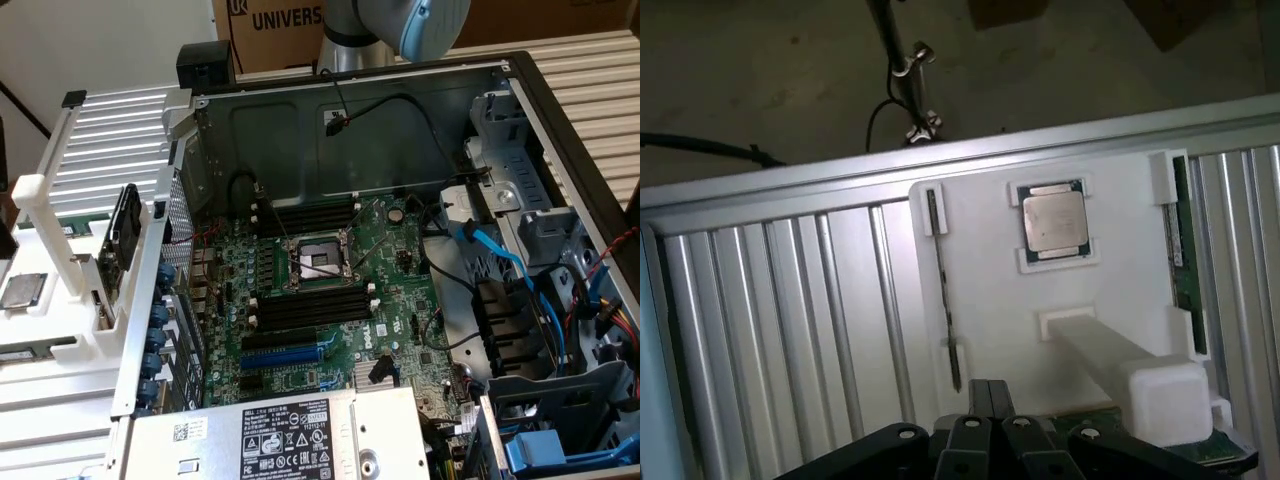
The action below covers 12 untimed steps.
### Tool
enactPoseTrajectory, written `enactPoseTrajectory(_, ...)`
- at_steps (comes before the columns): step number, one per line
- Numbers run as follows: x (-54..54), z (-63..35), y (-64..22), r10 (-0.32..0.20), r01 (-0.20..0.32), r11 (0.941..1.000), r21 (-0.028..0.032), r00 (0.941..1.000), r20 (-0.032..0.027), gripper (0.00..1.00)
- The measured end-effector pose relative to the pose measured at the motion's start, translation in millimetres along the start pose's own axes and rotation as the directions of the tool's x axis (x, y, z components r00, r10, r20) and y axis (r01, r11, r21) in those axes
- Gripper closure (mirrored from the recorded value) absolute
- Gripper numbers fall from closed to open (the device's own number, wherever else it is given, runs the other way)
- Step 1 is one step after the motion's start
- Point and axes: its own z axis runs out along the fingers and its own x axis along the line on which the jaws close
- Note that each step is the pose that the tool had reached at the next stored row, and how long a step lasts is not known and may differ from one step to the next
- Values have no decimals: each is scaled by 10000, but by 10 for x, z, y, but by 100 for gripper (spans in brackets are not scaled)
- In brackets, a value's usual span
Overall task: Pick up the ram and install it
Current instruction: 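Pick up the ram and move it above insertion slot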
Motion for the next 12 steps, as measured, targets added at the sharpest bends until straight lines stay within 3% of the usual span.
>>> enactPoseTrajectory(12,49,168,33,-4,4,10000,-2,10000,0,90)
